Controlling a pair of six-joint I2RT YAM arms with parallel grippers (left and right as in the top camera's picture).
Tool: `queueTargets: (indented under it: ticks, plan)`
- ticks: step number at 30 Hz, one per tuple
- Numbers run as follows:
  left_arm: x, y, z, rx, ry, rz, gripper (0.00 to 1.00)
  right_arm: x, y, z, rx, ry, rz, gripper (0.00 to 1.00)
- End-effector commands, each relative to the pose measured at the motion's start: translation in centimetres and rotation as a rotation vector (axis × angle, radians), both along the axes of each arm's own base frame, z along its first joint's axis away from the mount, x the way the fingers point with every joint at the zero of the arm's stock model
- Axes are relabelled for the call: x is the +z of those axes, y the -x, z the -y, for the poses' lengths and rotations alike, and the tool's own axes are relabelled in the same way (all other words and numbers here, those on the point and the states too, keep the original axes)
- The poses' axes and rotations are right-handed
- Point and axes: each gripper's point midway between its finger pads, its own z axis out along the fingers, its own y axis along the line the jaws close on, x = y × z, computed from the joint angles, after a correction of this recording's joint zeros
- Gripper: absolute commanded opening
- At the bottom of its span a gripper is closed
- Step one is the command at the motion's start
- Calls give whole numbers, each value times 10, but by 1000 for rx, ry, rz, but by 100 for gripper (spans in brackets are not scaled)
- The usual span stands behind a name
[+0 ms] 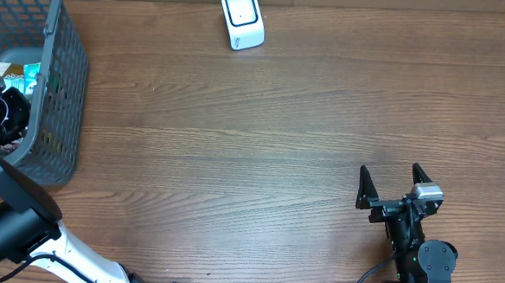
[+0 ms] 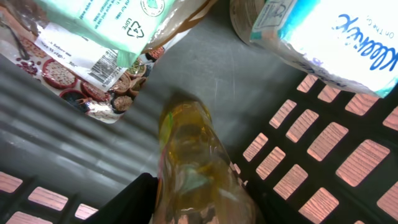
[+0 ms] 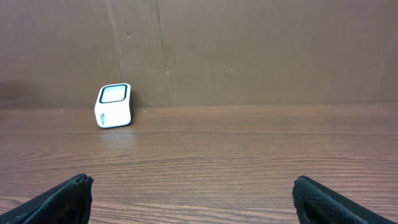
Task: Scan the item barcode
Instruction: 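Reach the left gripper into the grey basket and grasp the yellow bottle, then lift the yellow bottle out and carry it toward the scanner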
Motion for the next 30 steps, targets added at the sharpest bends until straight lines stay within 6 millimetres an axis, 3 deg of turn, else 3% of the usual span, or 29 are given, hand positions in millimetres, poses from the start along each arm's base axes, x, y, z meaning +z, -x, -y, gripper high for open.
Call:
queueTargets:
  ticks: [1, 7, 17, 18, 24, 30]
  plan:
    - [13, -9, -4, -21, -16, 35, 42, -3, 0, 2, -9, -2, 0, 100]
    - [70, -19, -12, -10, -76, 110, 36, -3, 0, 2, -9, -2, 0, 100]
    - [219, -22, -13, 94, -251, 393, 36, -3, 0, 2, -9, -2, 0, 100]
    - [240, -21, -8, 96, -266, 450, 36, -3, 0, 2, -9, -2, 0, 100]
    - [315, -16, 32, 43, -279, 690, 34, -3, 0, 2, -9, -2, 0, 100]
    - [364, -8, 92, -82, -276, 844, 34, -3, 0, 2, -9, -2, 0, 100]
